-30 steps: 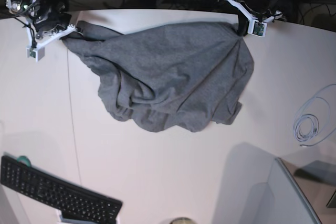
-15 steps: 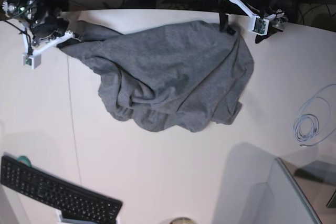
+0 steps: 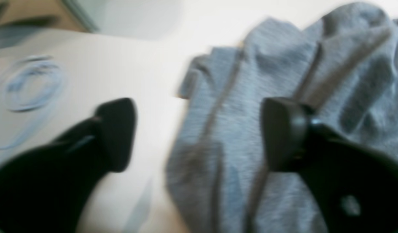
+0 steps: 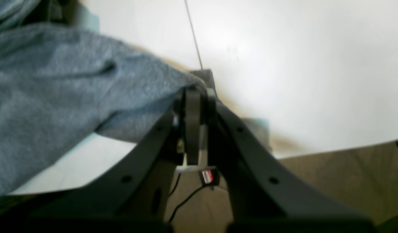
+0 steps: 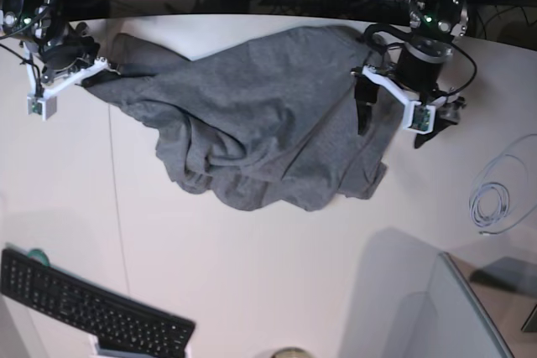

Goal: Layout the t-shirt on the table in an organized manner, then fold the t-shirt properly
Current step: 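Regrasp the shirt edge with the left gripper and drag it outward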

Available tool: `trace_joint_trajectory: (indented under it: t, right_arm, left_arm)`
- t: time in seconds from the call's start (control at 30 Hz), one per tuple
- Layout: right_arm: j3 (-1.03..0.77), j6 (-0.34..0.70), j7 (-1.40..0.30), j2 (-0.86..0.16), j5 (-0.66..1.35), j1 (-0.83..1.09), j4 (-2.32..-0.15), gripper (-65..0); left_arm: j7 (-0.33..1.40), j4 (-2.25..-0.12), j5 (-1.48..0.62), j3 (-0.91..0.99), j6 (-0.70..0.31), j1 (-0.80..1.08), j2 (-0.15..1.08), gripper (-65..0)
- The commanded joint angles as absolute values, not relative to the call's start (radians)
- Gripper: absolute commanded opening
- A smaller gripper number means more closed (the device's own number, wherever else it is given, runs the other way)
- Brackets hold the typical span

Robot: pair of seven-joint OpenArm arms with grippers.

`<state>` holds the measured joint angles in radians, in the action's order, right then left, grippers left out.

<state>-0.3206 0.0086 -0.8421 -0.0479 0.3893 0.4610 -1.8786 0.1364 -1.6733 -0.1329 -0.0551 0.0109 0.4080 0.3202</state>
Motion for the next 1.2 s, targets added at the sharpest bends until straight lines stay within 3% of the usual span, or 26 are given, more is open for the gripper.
trace_joint_trajectory:
  t: [0.0, 0.13, 0.37, 0.57, 0.8, 0.87, 0.97, 1.1, 1.13, 1.17]
  right_arm:
    - [-0.323, 0.008, -0.831, -0.059, 0.394, 0.453, -1.897, -64.8]
    - [-0.325, 0.004, -0.837, -0.101, 0.394, 0.407, -1.896, -64.8]
    - [-0.320, 0.001, -0.840, -0.217, 0.392, 0.217, -1.742, -65.0]
    - [-0.312, 0.012, -0.832, -0.300, 0.392, -0.111, -1.425, -65.0]
    - [-0.208, 0.231, -0.694, -0.314, 0.392, -0.404, -1.225, -64.2]
    - [-0.173, 0.240, -0.673, -0.314, 0.392, -0.429, -1.234, -62.7]
    - [-0.185, 0.239, -0.680, -0.346, 0.392, -0.407, -1.303, -48.2]
    - [-0.271, 0.240, -0.751, -0.363, 0.395, -0.292, -1.474, -16.5]
    - [-0.317, 0.242, -0.760, -0.358, 0.395, -0.242, -1.532, -10.7]
    - [-0.355, 0.243, -0.769, -0.355, 0.398, -0.188, -1.587, -9.2]
  left_arm:
    - [0.116, -1.652, -0.134, -0.081, 0.016, 0.375, 0.328, -22.4]
    - [0.116, -1.524, -0.134, -0.159, 0.016, 0.271, 0.328, -63.5]
    - [0.117, -1.426, -0.142, -0.171, 0.016, 0.248, 0.326, -65.0]
    - [0.315, -1.560, -0.134, -0.168, 0.016, 0.354, 0.265, -65.0]
    - [0.473, -1.764, -0.133, -0.165, 0.016, 0.349, 0.189, -65.0]
    - [0.506, -1.810, -0.133, -0.163, 0.016, 0.317, 0.189, -65.0]
    - [0.558, -1.822, -0.133, -0.160, 0.016, 0.278, 0.193, -65.0]
    - [0.601, -1.821, -0.133, -0.153, 0.016, 0.251, 0.193, -65.0]
    - [0.602, -1.821, -0.140, -0.127, 0.015, 0.251, 0.193, -65.0]
    - [0.602, -1.819, -0.143, -0.097, 0.013, 0.252, 0.191, -65.0]
